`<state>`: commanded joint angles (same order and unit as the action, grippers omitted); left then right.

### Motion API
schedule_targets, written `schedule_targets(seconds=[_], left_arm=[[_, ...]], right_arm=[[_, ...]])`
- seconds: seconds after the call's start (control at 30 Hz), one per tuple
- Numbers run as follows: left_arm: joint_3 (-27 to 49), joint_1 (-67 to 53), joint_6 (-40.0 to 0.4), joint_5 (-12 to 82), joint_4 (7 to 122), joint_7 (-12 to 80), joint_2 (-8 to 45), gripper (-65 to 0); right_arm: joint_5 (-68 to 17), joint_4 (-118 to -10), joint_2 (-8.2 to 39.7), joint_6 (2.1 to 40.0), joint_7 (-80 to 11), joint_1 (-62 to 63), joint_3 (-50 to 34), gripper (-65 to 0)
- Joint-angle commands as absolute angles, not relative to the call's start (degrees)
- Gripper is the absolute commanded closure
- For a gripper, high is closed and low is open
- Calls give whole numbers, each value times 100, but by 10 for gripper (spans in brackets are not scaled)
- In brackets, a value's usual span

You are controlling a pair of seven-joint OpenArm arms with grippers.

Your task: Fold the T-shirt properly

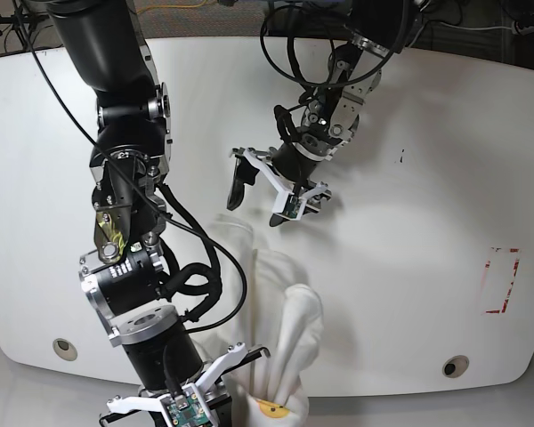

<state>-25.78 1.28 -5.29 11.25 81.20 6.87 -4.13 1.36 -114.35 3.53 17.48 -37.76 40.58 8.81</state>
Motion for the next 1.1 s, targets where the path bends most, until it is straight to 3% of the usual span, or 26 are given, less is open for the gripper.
schedule_targets(seconds=[0.53,0.8,1.1], left_arm=[[-2598,678,-490,1159,6711,613,-771,-458],[-2590,634,-496,1170,6846,660,-626,-455],[-2699,655,-458,1167,7118,800,-380,-391]], right_arm=[[113,-11501,132,1764,-3799,3734,974,-4],[94,-11514,159,1776,-3764,3813,912,-4],[93,-11495,382,1718,-3479,4031,663,-6]])
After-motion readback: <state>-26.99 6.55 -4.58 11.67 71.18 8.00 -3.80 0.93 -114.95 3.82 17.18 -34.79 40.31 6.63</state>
